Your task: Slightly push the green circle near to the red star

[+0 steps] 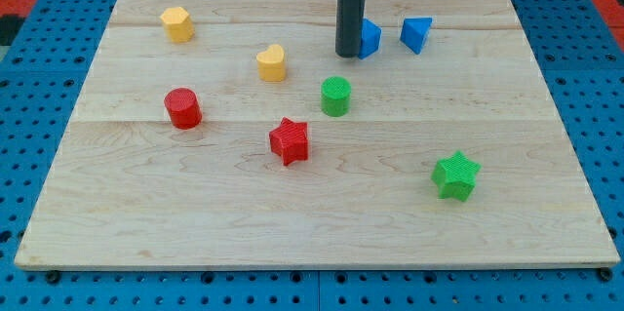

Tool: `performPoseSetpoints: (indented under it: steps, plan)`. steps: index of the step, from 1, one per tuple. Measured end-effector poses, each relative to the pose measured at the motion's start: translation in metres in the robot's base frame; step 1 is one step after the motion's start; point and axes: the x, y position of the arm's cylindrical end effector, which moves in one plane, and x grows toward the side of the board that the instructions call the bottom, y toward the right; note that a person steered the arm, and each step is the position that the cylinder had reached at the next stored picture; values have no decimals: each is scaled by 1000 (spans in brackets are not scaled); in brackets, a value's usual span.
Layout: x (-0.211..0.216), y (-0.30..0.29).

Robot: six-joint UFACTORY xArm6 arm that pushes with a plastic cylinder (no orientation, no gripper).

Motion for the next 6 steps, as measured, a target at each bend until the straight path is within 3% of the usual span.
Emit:
performPoseSetpoints:
  steps: [3,4,5,6]
  plan:
    - [-54,53]
    - [-54,-5]
    - [-7,-17]
    - [27,40]
